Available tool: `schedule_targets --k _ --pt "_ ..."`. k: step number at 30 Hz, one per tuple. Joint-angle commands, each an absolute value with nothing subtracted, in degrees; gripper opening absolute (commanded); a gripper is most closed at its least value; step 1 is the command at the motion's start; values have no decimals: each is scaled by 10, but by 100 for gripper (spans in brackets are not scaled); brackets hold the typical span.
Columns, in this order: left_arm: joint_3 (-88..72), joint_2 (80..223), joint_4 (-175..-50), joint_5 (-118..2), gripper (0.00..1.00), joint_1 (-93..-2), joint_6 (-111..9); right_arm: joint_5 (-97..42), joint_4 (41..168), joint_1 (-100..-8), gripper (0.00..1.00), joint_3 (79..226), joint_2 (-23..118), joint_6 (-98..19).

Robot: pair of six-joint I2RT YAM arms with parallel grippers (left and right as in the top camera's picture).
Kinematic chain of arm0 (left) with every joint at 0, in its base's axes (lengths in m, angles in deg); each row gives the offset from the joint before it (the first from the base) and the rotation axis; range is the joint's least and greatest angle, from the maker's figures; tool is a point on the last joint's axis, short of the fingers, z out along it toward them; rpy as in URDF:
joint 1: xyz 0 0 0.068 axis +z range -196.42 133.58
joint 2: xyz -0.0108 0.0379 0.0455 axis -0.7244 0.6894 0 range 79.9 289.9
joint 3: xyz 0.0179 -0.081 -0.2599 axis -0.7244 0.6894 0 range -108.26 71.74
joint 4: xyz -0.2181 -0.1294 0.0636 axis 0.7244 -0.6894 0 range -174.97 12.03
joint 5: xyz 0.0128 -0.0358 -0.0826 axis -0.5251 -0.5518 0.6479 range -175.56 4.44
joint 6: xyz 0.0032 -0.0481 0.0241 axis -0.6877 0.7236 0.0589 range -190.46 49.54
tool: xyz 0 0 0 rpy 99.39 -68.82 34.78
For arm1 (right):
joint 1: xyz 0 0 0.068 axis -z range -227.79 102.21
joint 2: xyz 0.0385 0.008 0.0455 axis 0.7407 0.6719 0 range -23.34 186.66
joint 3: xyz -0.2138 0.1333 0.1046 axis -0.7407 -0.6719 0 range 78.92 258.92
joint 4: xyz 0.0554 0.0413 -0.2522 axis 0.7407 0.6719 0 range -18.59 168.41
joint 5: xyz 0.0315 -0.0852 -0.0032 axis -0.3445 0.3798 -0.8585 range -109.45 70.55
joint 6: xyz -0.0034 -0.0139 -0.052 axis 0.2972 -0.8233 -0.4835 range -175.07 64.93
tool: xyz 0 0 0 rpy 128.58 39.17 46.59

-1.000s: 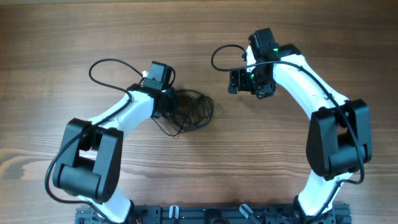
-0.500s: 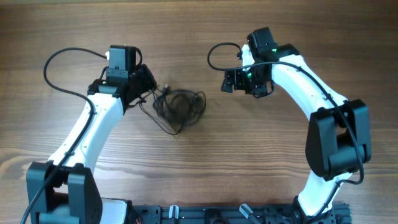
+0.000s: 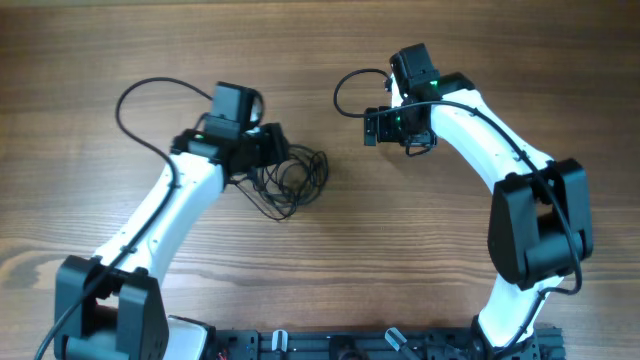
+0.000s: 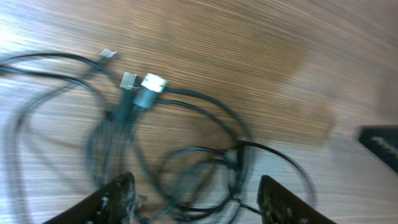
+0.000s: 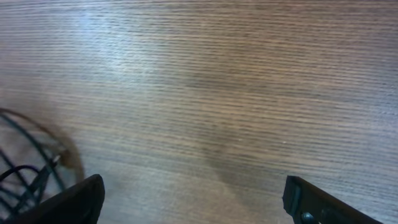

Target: Untangle cables

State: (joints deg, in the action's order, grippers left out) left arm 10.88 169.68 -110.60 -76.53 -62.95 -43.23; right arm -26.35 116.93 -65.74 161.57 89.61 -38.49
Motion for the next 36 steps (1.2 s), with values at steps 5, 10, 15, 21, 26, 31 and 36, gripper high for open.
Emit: schedule_targets --k 5,10,15,21,26,31,36 --pt "107 1715 -1086 -889 36 -735 -297 -194 1167 -652 61 1617 965 -367" --pt "107 1752 -1081 -912 31 -750 -260 -195 1164 -651 16 1617 990 -369" --pt "107 1782 -1069 -910 31 -752 -249 -195 1158 -651 13 1617 1006 -368" --pt "107 1810 -1045 -910 27 -752 -247 -208 1152 -651 13 1617 1006 -368" --pt "107 1819 -1047 -910 13 -752 -248 -208 1151 -651 14 1617 1006 -368" --pt "106 1770 -1059 -910 9 -749 -252 -210 1150 -651 14 1617 1006 -368" --pt "106 1648 -1060 -910 4 -736 -252 -225 1149 -651 14 1617 1006 -369"
